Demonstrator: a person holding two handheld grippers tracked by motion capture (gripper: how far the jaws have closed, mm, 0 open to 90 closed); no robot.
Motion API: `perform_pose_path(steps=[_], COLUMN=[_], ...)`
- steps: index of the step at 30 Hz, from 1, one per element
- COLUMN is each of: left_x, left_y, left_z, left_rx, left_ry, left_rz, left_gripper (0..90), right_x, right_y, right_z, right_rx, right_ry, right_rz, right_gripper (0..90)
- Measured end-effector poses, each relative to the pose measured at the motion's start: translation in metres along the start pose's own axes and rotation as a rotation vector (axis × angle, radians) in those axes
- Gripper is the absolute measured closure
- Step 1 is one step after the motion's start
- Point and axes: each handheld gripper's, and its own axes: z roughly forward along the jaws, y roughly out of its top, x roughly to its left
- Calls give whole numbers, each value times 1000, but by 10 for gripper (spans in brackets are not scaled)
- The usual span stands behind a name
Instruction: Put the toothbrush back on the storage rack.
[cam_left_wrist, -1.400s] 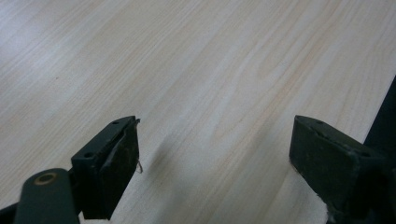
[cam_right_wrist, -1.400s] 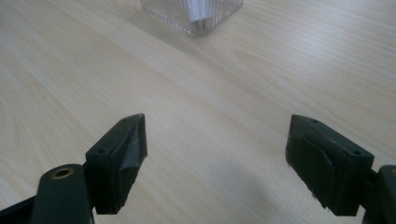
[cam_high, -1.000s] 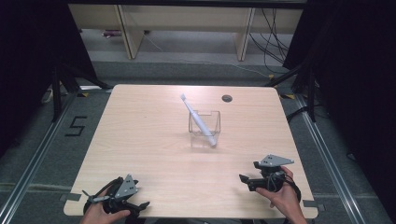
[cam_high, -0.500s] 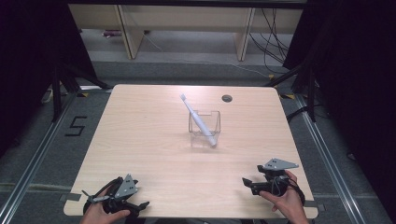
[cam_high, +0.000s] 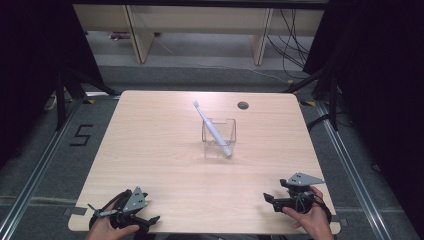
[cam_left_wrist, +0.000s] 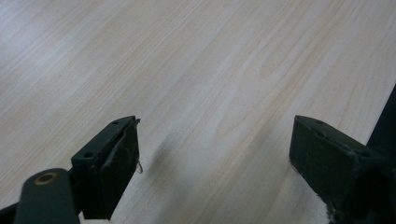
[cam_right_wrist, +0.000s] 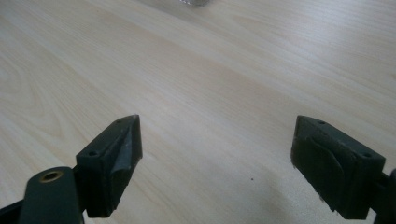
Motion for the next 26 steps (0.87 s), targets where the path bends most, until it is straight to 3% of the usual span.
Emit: perform_pose_path(steps=[3,5,7,8,11,13,15,26], left_x=[0,0,0,0,0,0,0,1], left_y=[0,0,0,0,0,0,0,0], left_z=[0,0,0,0,0,0,0,0], left_rx=[0,0,2,1,1,1,1,4], left_ry=[0,0,1,0,0,0,0,3], left_rz=[1,0,2,0,0,-1,-1,10], left_gripper=[156,156,156,156,156,156,156,150], right_x=[2,0,2,-1,-1,-1,0,-1], right_y=[-1,-2,-3,-4,-5,-5,-6,-7], right_z=[-1,-1,-2,-2,-2,-4,-4,-3], right_rx=[22,16,23,9,11,12,24,30], right_ry=[-1,0,-5,7,8,-15,-4,-3], right_rz=[20,-8,17,-4,-7,-25,-5,-7], right_gripper=[176,175,172,171,171,170,170,170])
